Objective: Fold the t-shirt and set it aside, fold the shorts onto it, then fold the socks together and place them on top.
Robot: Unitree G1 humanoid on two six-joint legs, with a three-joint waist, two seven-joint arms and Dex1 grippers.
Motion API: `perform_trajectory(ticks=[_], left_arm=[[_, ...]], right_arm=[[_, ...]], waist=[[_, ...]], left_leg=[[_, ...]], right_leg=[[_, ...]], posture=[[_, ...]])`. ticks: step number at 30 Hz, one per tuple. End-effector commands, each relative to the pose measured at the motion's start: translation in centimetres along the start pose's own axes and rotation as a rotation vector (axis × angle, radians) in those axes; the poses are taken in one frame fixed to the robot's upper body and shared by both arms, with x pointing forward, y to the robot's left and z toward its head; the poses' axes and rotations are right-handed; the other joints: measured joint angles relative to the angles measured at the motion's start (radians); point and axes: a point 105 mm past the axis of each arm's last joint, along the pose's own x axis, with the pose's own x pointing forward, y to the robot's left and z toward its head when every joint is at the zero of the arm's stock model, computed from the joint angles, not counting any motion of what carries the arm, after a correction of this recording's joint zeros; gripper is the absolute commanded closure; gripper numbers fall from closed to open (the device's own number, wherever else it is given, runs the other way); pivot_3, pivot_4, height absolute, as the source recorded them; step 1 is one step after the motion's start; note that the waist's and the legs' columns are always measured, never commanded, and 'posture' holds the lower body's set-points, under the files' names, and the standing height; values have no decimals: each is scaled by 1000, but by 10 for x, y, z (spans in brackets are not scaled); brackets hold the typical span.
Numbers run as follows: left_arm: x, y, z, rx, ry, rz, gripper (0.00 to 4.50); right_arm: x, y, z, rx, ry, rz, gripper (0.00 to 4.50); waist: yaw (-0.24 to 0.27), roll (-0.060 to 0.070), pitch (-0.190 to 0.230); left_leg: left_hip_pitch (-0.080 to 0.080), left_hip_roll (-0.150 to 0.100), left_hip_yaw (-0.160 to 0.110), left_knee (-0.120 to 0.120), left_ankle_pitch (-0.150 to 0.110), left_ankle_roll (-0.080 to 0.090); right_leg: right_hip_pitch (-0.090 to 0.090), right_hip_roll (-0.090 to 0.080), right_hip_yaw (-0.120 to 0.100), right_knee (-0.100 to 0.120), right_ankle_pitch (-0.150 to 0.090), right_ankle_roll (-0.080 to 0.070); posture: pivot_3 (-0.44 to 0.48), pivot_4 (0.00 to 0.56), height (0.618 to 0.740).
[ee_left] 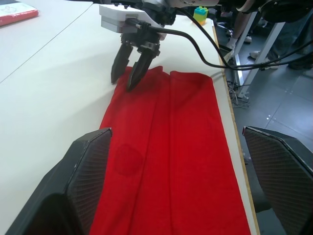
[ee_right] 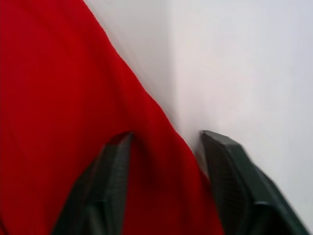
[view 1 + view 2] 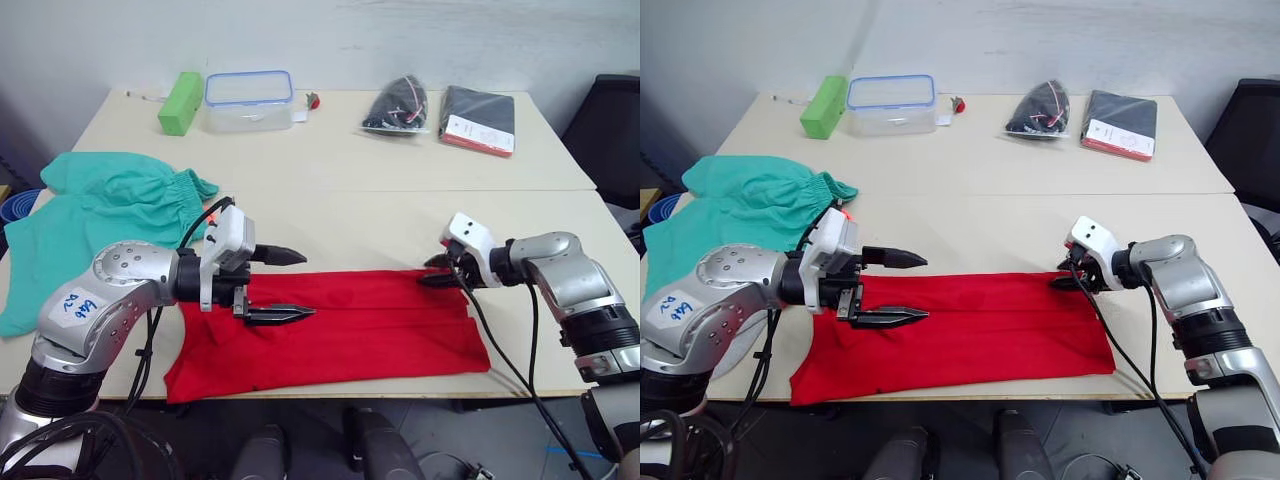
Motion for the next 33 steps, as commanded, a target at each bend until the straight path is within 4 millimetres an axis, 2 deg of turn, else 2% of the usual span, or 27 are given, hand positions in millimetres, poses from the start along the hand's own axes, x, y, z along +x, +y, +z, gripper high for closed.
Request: perform_trajectory(ticks=[1, 3, 6, 9, 14, 18, 20, 22, 23, 28, 29, 33], left_arm=[[-5, 0, 10, 63, -7, 20, 0], [-5, 1, 9, 65, -5, 25, 0], [-6, 1, 9, 67, -2, 26, 0], [-4, 1, 8, 71, -1, 25, 0], [-1, 0, 7, 77, -6, 27, 0], [0, -1, 6, 78, -10, 35, 0], [0, -1, 6, 76, -12, 44, 0], [-1, -1, 5, 75, -12, 52, 0], [-1, -1, 5, 74, -13, 58, 0], [-2, 2, 4, 68, -19, 94, 0], [-3, 3, 4, 66, -19, 100, 0], [-6, 9, 1, 56, -10, 128, 0]], right_arm=[[6, 9, -7, -36, 37, 42, 3790], [6, 11, -5, -57, 36, 56, 4487], [7, 8, 2, -95, 39, 60, 4487], [8, -4, 13, -153, 48, 31, 4487], [15, -40, 52, -254, 51, -74, 4487], [24, -59, 86, -310, 31, -180, 4487], [29, -62, 98, -323, 19, -218, 4487], [35, -62, 104, -330, 9, -239, 4487], [38, -61, 105, -335, 4, -243, 4487], [47, -60, 108, -337, -17, -271, 4487], [46, -61, 110, -329, -34, -276, 4052], [31, -68, 120, -314, -112, -319, 2816]], waist=[[0, 0, 0], [0, 0, 0], [0, 0, 0], [-7, 0, 0], [-25, 1, 2], [-29, 1, 2], [-29, 1, 2], [-29, 1, 2], [-28, 1, 2], [-26, 1, 2], [-26, 1, 2], [-27, 1, 2]], left_leg=[[0, 0, 0, 0, 0, 0], [0, 0, 0, 0, 0, 0], [1, 0, 1, 0, 0, 0], [1, 0, 1, 0, 0, 0], [2, -1, 4, 1, 1, 0], [1, 0, 4, 0, 0, 0], [-1, 0, 3, -1, 0, -1], [-10, 0, 2, 0, 2, -5], [-14, 0, 2, 0, 5, -10], [-16, 0, 1, 0, 5, -11], [-16, 0, 1, 0, 5, -10], [-15, 0, 1, 0, 5, -10]], right_leg=[[0, 0, 0, 0, 0, 0], [0, 0, 0, 0, 0, 0], [1, 0, 0, 1, 0, 0], [1, 0, 0, 1, 0, 0], [0, 0, -1, 3, 1, 1], [-3, 0, 0, 3, 1, 1], [-5, 0, 1, 3, 1, 0], [-13, -1, 1, 5, 1, 0], [-17, -1, 2, 9, 1, 0], [-18, -1, 1, 7, 0, -1], [-18, -1, 1, 7, 0, -1], [-18, 0, 1, 9, 0, -1]], posture=[[0, 150, 740], [0, 150, 740], [0, 150, 740], [0, 150, 740], [0, 150, 740], [0, 150, 740], [0, 150, 740], [0, 150, 740], [0, 150, 740], [0, 150, 740], [0, 150, 740], [0, 150, 740]])
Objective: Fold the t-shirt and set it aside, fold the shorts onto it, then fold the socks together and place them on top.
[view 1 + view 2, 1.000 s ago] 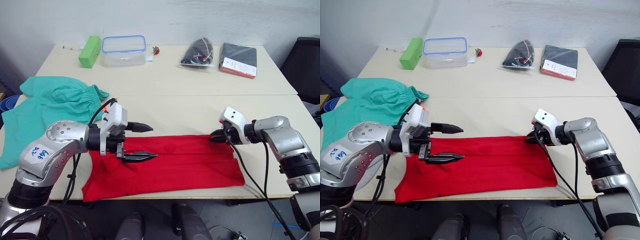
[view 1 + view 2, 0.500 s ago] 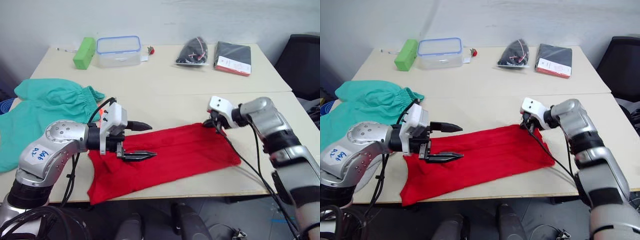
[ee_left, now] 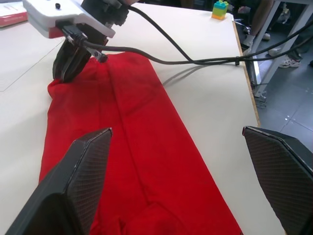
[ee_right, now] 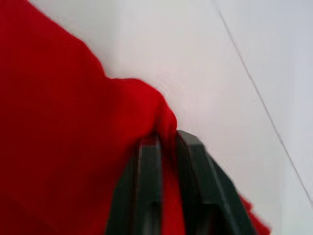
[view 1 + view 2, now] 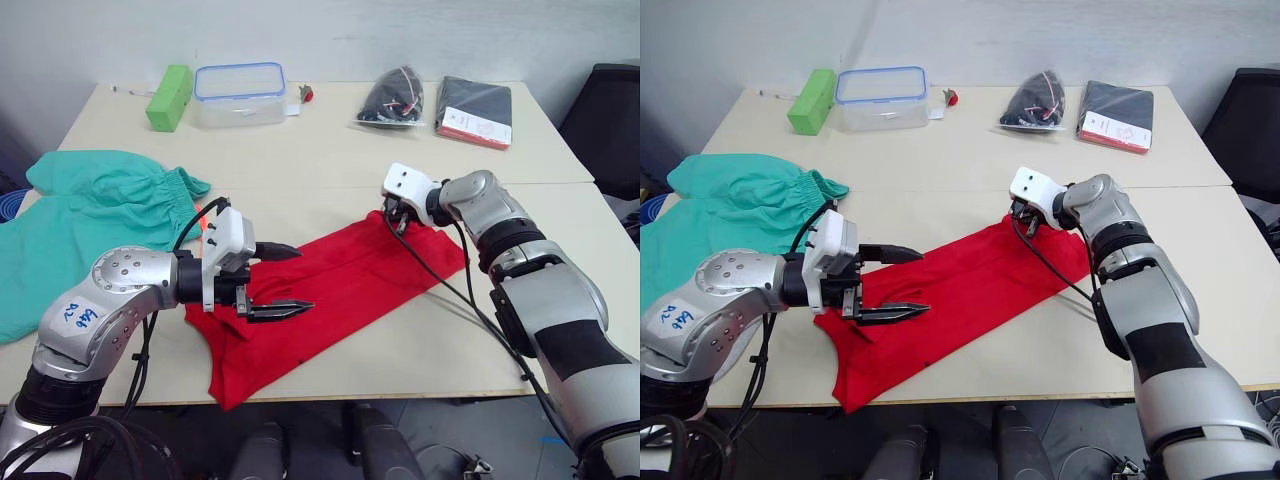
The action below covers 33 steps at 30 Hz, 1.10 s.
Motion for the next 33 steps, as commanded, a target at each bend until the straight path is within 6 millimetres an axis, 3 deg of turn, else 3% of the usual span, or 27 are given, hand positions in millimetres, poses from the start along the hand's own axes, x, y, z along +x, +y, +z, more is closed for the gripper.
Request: perform_trajectory(ticks=[1, 5, 8, 11, 14, 17, 21, 26, 33], left_arm=[[-7, 7, 3, 22, -4, 41, 0], [-16, 23, -1, -34, -4, 45, 0], [-20, 39, -8, -38, 27, 64, 0], [-25, 53, -15, -31, 78, 43, 0], [-27, 81, -20, -36, 113, 71, 0], [-26, 91, -39, 4, 226, 44, 0], [-23, 103, -57, -10, 286, 19, 0], [-23, 113, -73, -14, 333, 34, 0], [-21, 116, -83, -44, 339, 39, 0]], right_arm=[[-22, -26, 17, 18, -100, -85, 2440], [-46, -34, 10, 116, -173, -62, 1071], [-68, -27, -4, 178, -174, -45, 14], [-100, 0, -20, 339, -164, -34, 14], [-128, 26, -35, 551, -144, -83, 14], [-140, 45, -47, 802, -122, -155, 14], [-139, 71, -56, 1029, -129, -193, 14], [-129, 91, -68, 1118, -117, -244, 14], [-107, 113, -67, 1212, -110, -234, 14]], waist=[[0, 0, 0], [1, 0, 0], [8, 0, 0], [25, 0, 0], [33, 2, 1], [29, 2, 1], [26, 1, 0], [30, 1, 0], [28, 0, 0]], left_leg=[[0, 0, 0, 0, 0, 0], [1, 0, 0, 0, 0, 3], [1, 0, -2, 1, -2, 5], [0, 0, -4, 1, -2, 6], [-1, 0, -3, 2, -2, 6], [1, -2, 0, 3, -2, 7], [6, -1, 3, 3, -2, 8], [4, -2, 2, 3, -1, 8], [2, -2, 2, 3, -2, 10]], right_leg=[[0, 0, 0, 1, 0, 0], [0, 1, -1, 2, 0, 0], [2, 1, -2, 2, 0, 0], [2, 0, -2, 3, 0, 0], [0, 1, -4, 3, 0, 0], [1, 0, -7, 2, 0, 1], [2, 1, -3, 5, 1, 1], [1, 0, -4, 6, 1, 1], [0, 0, -4, 7, 2, 3]], posture=[[0, 150, 740], [0, 150, 740], [0, 150, 740], [0, 150, 740], [0, 150, 740], [0, 150, 740], [0, 150, 740], [0, 150, 740], [0, 150, 740]])
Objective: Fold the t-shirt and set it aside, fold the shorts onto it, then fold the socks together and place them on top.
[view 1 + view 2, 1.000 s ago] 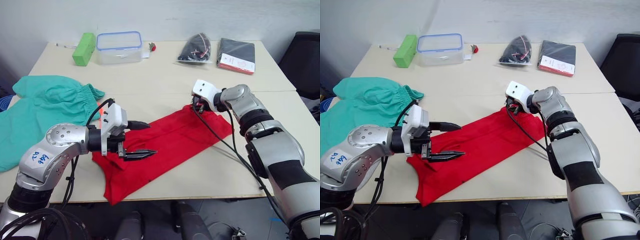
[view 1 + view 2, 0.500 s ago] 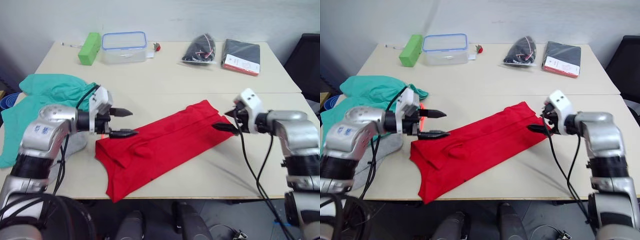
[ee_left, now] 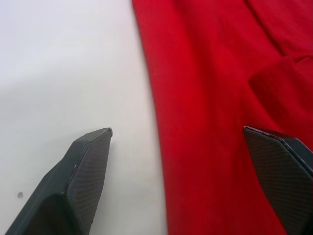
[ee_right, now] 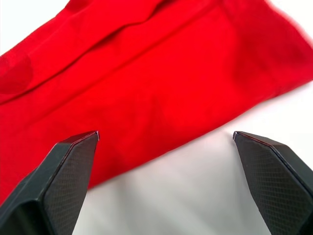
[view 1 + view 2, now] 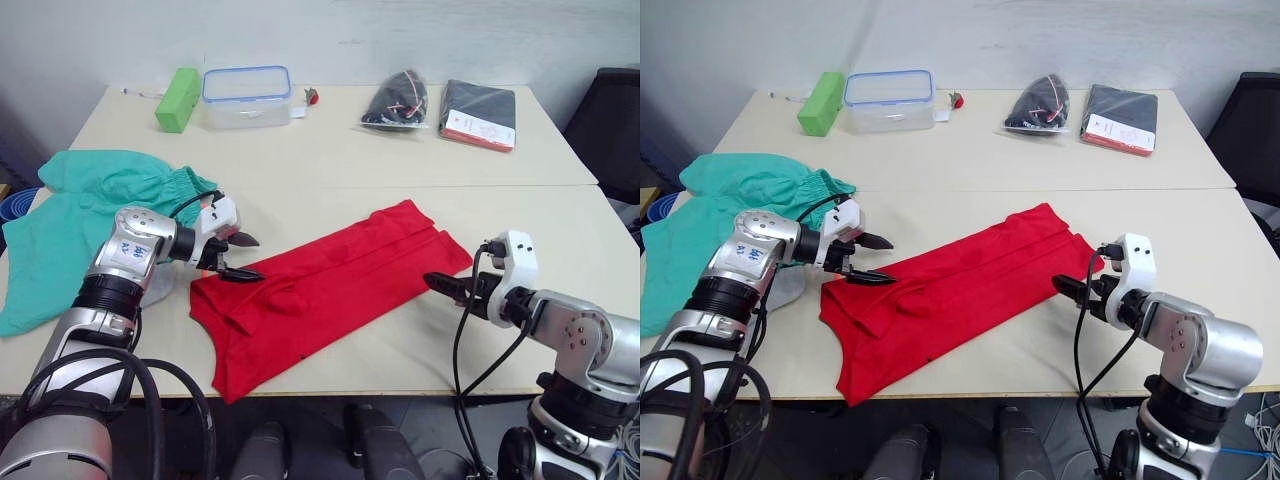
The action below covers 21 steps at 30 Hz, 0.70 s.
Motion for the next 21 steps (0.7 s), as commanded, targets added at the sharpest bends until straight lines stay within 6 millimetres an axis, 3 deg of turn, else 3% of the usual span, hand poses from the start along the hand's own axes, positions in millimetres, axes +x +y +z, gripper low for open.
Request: perform_trajectory(ticks=[1, 5, 8, 15, 19, 21], left_arm=[[-4, 2, 5, 11, -18, 0, 195], [-3, -3, -1, -7, -14, -33, 1238], [-2, -4, -6, -24, -5, -37, 2182], [-1, -4, -14, -45, 23, -27, 4404], [-1, -7, -15, -63, 12, -38, 4500], [-1, -13, -16, -67, 6, -59, 4500]], right_arm=[[3, 8, -1, 14, -15, 4, 2], [13, 13, -4, 41, 6, 16, 0], [21, 13, -6, 62, 19, 30, 603], [32, 9, -15, 79, 37, 28, 2994], [33, 9, -15, 75, 36, 45, 4368], [35, 11, -11, 59, 33, 58, 4442]], waist=[[-1, -1, -1], [-2, -2, -1], [-6, -2, -1], [-20, -5, -3], [-26, -5, -3], [-28, -5, -3]], left_leg=[[0, 0, 0, 0, 0, 0], [1, 0, 0, 0, 0, 0], [2, 0, 0, 0, 0, 0], [3, 1, 0, 0, 0, 0], [3, 1, 0, -1, 0, 0], [3, 1, 0, -1, 0, 0]], right_leg=[[0, 0, 0, 0, 0, 0], [0, 0, 0, 0, 0, 0], [1, 0, 0, -1, 0, 0], [1, 1, 0, 0, 0, 0], [1, 1, 0, 1, 0, 0], [1, 1, 0, 1, 0, 0]], posture=[[0, 150, 740], [0, 150, 740], [0, 150, 740], [0, 150, 740], [0, 150, 740], [0, 150, 740]])
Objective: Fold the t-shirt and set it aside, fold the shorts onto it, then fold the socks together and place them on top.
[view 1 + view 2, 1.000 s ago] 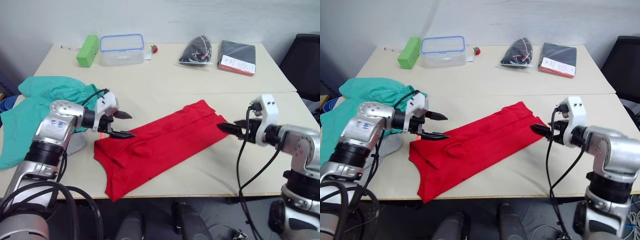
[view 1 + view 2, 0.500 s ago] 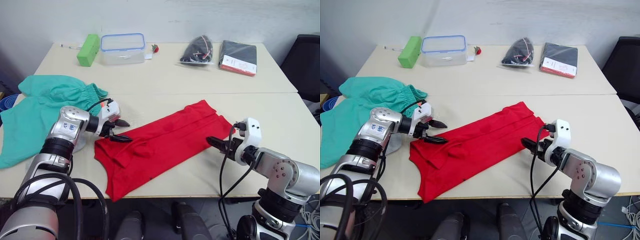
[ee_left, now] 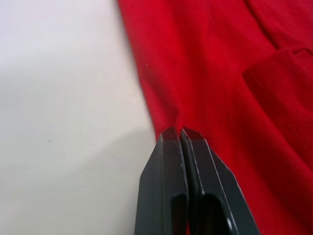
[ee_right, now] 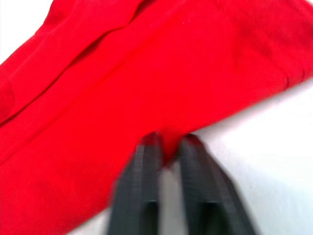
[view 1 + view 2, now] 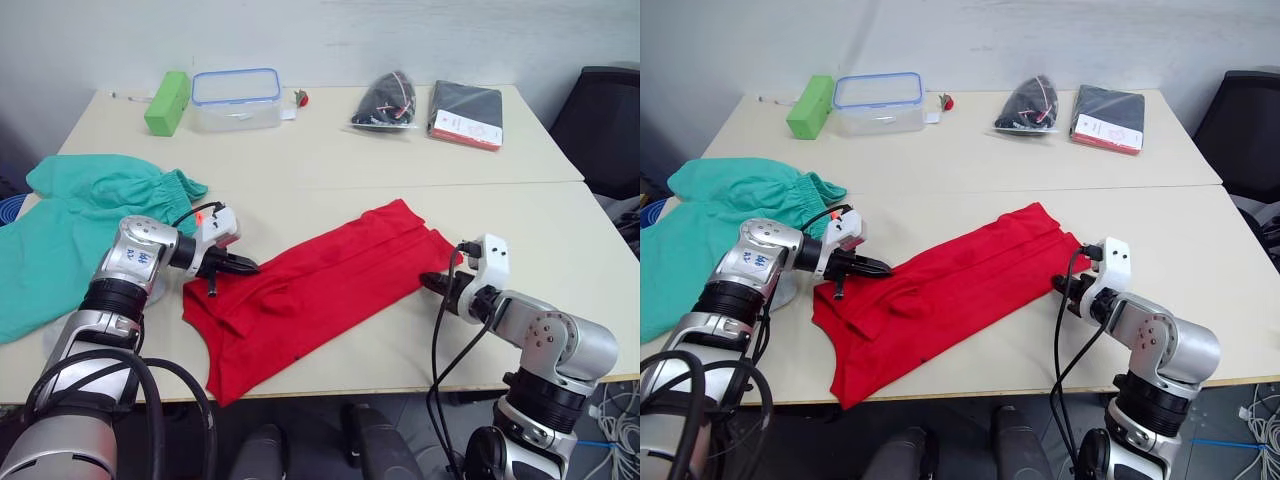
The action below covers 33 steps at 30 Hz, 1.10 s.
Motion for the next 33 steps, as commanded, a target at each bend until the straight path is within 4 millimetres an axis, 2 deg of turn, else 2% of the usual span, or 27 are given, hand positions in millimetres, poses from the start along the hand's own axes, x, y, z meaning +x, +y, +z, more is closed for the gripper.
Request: perform_trajectory(ticks=[1, 6, 12, 16, 19, 26, 29, 33], left_arm=[[0, -10, -3, -6, -12, -38, 4500], [-1, -21, -10, -25, -14, -19, 4500], [7, -53, -17, -65, -21, 12, 4500], [17, -83, -22, -81, -8, 1, 4500], [28, -98, -20, -123, -30, 39, 4500], [47, -123, -7, -200, -92, 81, 4500], [55, -128, -4, -251, -110, 101, 4500], [56, -128, -4, -297, -122, 138, 4500]], right_arm=[[9, 11, -5, -19, 47, 58, 4442], [25, 13, 12, -65, 41, 79, 4442], [56, 20, 45, -199, 20, 112, 4442], [81, 33, 68, -291, -14, 133, 4442], [102, 55, 84, -363, -41, 160, 4442], [127, 84, 89, -463, -62, 183, 4442], [131, 86, 87, -506, -64, 170, 4442], [132, 82, 87, -570, -66, 159, 4442]], waist=[[-2, 0, 0], [-7, 0, 0], [-16, 0, 0], [-26, 1, -1], [-26, 1, -1], [-16, 2, -1], [-10, 2, -1], [-7, 2, -1]], left_leg=[[0, 0, 0, 0, 0, 0], [1, 0, 0, 0, 0, 0], [1, 0, 0, -1, 0, 0], [0, 0, 0, -1, 0, 0], [0, 0, -1, -2, 0, 0], [-1, 0, -3, -2, 0, 0], [-2, -1, -3, -2, 0, 0], [-1, -1, -3, -2, 0, 0]], right_leg=[[0, 0, 0, 0, 0, 0], [0, -1, 2, 0, 0, 0], [0, -2, 5, -1, 0, 0], [1, -3, 6, -1, 0, 0], [1, -3, 6, -2, 0, 0], [2, -4, 5, -3, 0, 0], [2, -5, 5, -4, 0, 0], [2, -5, 5, -5, 0, 0]], posture=[[0, 150, 740], [0, 150, 740], [0, 150, 740], [0, 150, 740], [0, 150, 740], [0, 150, 740], [0, 150, 740], [0, 150, 740]])
